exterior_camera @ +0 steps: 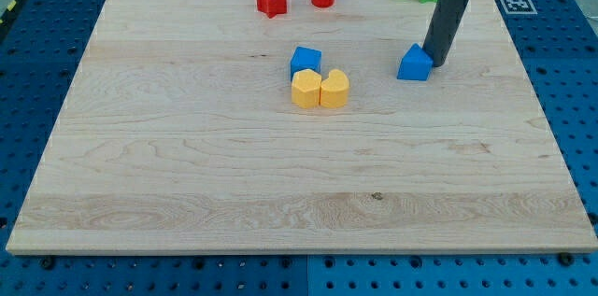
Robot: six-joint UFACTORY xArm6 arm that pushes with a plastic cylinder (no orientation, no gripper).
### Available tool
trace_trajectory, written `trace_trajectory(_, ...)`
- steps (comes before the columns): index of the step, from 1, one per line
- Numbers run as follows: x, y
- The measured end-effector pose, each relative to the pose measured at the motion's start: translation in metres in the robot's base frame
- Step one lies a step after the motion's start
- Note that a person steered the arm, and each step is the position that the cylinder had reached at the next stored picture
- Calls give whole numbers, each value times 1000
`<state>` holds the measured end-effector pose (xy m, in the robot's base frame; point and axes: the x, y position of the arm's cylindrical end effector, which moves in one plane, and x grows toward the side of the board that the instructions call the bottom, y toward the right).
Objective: Push the blue tringle closer to the blue cube
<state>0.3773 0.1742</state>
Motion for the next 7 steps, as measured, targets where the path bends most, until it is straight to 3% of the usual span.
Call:
trace_trajectory(3, -1, -79)
trace_trajectory(5, 36, -22)
trace_trajectory(7, 21, -82)
